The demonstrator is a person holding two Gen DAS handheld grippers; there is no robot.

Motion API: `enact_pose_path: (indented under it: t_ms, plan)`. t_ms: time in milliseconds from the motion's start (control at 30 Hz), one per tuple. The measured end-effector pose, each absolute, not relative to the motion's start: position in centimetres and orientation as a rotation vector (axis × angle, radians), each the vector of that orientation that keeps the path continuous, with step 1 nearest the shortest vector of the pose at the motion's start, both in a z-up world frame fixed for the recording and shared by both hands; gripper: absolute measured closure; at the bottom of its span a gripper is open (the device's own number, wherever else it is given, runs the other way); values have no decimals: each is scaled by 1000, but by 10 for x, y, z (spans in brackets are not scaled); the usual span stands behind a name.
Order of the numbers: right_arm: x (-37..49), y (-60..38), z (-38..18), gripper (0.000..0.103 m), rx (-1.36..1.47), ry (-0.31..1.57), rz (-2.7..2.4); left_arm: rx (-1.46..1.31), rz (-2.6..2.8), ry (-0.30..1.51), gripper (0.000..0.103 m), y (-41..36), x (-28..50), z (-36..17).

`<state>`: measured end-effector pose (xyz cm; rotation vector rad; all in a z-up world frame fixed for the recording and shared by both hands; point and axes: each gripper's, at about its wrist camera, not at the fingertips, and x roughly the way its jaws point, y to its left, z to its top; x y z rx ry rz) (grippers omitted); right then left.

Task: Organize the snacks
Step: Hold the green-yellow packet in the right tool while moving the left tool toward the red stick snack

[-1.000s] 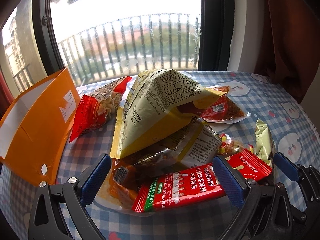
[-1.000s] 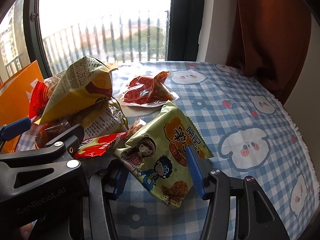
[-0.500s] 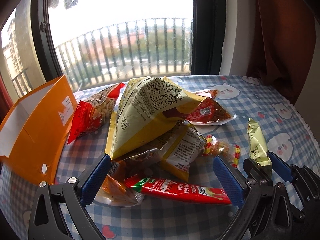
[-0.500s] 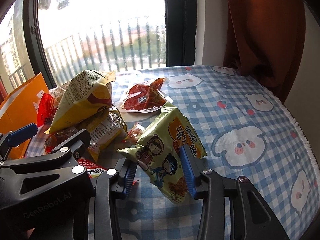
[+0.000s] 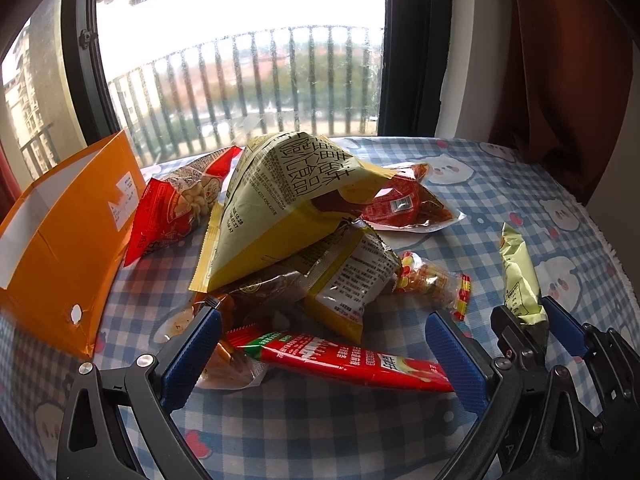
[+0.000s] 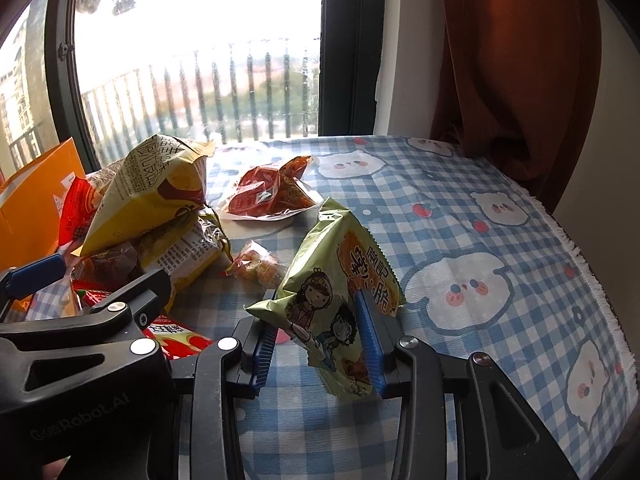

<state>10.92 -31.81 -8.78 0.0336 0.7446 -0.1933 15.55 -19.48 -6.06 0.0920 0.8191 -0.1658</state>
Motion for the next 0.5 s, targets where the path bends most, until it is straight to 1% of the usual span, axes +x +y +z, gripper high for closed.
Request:
enact_pose_path:
  t_ms: [67, 100, 200, 233, 333, 400, 500]
  plan:
    - [112, -323, -92, 53, 36, 764, -219, 109, -170, 820, 0, -199, 154, -62]
    - [112, -326, -95, 49, 46, 764, -221, 110, -175, 819, 1, -200, 154, -62]
    - [116, -333, -99, 44, 57, 771, -230, 114, -175, 817, 0, -202, 154, -62]
    - [118, -334, -101, 45, 51, 774, -240, 111, -176, 821, 0, -201, 154, -62]
    - [116, -341, -99, 50, 68, 744, -248, 77, -180, 819, 0, -194, 154, -59]
    - [115, -340, -95, 59, 62, 728, -254, 55, -180, 817, 0, -190, 154, -57]
    - [114, -340, -90, 63, 72, 714, -243, 50, -168, 814, 0, -187, 154, -53]
